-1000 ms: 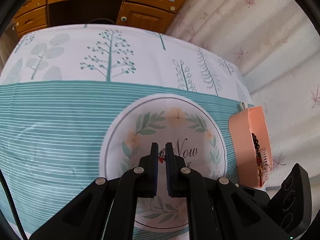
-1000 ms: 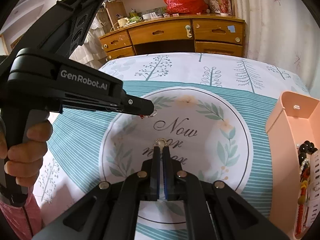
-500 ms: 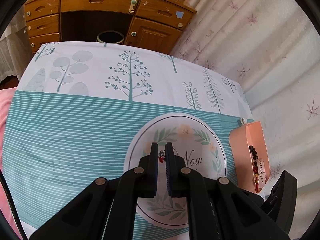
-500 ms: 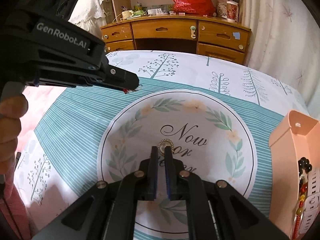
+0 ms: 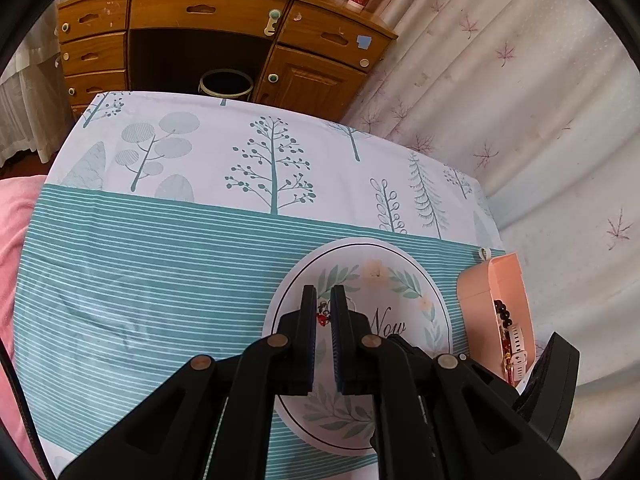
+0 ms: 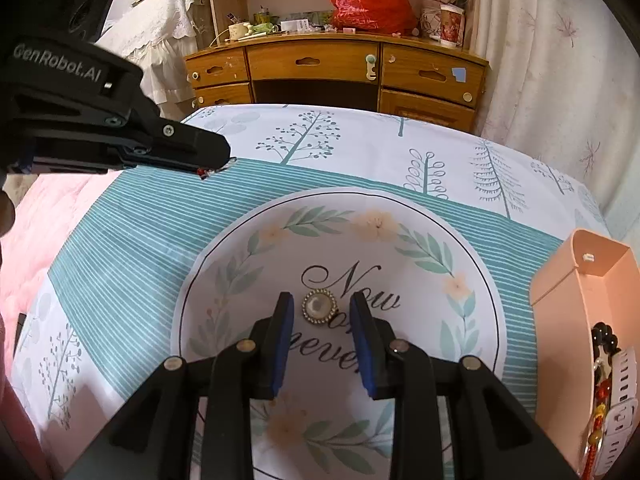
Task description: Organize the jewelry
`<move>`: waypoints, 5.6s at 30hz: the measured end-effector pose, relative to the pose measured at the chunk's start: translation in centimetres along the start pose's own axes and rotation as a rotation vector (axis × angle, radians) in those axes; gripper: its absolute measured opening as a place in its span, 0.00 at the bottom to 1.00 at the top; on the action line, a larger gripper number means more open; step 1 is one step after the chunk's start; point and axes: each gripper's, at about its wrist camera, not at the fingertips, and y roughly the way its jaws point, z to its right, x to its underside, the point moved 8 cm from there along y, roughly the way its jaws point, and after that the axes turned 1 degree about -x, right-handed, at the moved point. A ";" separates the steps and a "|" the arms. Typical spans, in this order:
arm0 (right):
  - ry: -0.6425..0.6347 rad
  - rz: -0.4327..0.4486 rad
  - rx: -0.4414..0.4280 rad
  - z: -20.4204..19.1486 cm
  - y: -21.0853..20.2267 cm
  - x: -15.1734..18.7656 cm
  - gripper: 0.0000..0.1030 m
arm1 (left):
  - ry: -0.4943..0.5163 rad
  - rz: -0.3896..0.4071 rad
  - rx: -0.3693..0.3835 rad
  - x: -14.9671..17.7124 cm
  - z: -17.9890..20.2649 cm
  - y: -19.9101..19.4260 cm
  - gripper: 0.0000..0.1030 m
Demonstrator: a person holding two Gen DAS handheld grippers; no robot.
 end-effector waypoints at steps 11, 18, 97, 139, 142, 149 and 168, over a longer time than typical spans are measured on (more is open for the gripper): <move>-0.032 0.005 -0.002 -0.6 -0.3 0.2 0.17 | 0.013 0.014 -0.006 -0.1 0.2 -0.6 0.05; -0.020 0.026 -0.035 -0.7 -2.2 0.0 0.17 | 0.023 0.024 -0.011 -0.1 0.6 -1.0 0.05; 0.546 0.252 -0.004 20.9 -15.8 8.3 0.42 | 0.717 0.098 -0.011 5.4 22.2 3.2 0.73; 0.509 0.232 0.103 21.1 -19.0 10.7 0.42 | 1.038 -0.062 0.197 12.0 20.6 9.8 0.44; 0.508 0.230 0.103 21.1 -19.0 10.7 0.42 | 1.051 -0.055 0.212 12.2 20.6 9.6 0.31; 0.497 0.225 0.099 20.8 -19.0 10.7 0.42 | 1.038 -0.041 0.216 12.1 20.7 9.6 0.18; 0.482 0.219 0.086 20.0 -18.7 10.8 0.42 | 1.044 0.085 0.290 11.1 23.5 1.2 0.17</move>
